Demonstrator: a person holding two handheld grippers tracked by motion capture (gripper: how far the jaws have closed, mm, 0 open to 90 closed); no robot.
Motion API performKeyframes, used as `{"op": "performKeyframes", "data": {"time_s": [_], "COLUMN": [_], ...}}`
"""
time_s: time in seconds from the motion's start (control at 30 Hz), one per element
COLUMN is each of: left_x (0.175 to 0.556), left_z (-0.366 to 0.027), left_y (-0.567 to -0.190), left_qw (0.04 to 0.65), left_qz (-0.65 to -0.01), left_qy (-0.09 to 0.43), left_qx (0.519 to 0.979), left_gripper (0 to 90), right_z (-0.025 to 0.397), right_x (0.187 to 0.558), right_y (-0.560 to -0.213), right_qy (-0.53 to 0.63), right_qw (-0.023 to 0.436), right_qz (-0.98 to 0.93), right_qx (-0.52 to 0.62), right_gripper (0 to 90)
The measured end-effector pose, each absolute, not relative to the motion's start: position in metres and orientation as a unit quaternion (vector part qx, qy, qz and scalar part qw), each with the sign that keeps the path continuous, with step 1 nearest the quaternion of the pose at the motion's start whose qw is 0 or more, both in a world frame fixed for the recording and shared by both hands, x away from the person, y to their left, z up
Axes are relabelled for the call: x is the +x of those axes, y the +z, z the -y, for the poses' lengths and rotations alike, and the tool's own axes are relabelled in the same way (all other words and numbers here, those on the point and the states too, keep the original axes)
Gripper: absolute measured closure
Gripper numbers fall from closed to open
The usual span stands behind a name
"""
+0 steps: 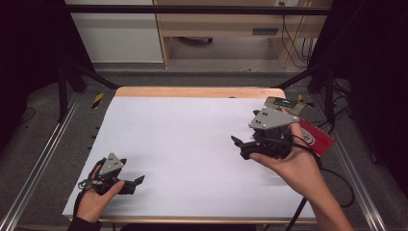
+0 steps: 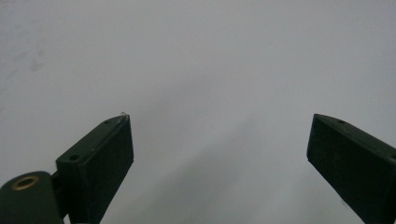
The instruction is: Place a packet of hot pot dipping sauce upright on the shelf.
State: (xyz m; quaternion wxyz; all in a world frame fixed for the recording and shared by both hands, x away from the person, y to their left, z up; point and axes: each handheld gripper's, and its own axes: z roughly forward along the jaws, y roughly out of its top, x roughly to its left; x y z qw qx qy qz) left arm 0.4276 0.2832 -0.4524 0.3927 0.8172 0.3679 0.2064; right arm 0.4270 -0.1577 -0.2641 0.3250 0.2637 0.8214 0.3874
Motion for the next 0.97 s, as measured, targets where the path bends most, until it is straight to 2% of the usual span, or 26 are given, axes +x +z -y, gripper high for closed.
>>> {"op": "performKeyframes", "data": {"time_s": [0.13, 0.43, 0.83, 0.87, 0.97], "left_x": [0.429, 0.43, 0.432, 0.433, 0.434], "left_z": [-0.287, -0.293, -0.295, -0.295, -0.295], "left_y": [-0.452, -0.451, -0.454, -0.454, -0.453], "left_qw": [0.399, 0.398, 0.383, 0.385, 0.389], "left_qz": [-0.371, -0.378, -0.379, -0.38, -0.382], "left_qy": [0.207, 0.213, 0.23, 0.231, 0.229], "left_qx": [0.812, 0.808, 0.811, 0.809, 0.806], "left_gripper": [6.9, 6.7, 7.6, 7.5, 7.1], "right_z": [0.141, 0.109, 0.101, 0.102, 0.103], "right_x": [0.424, 0.418, 0.42, 0.42, 0.417], "right_y": [-0.279, -0.339, -0.432, -0.44, -0.446], "right_qy": [0.402, 0.412, 0.413, 0.412, 0.414], "right_qw": [0.313, 0.267, 0.219, 0.226, 0.228], "right_qz": [-0.819, -0.829, -0.815, -0.812, -0.808], "right_qx": [0.263, 0.267, 0.341, 0.346, 0.351], "right_gripper": [11.1, 10.5, 9.8, 10.4, 10.3]}}
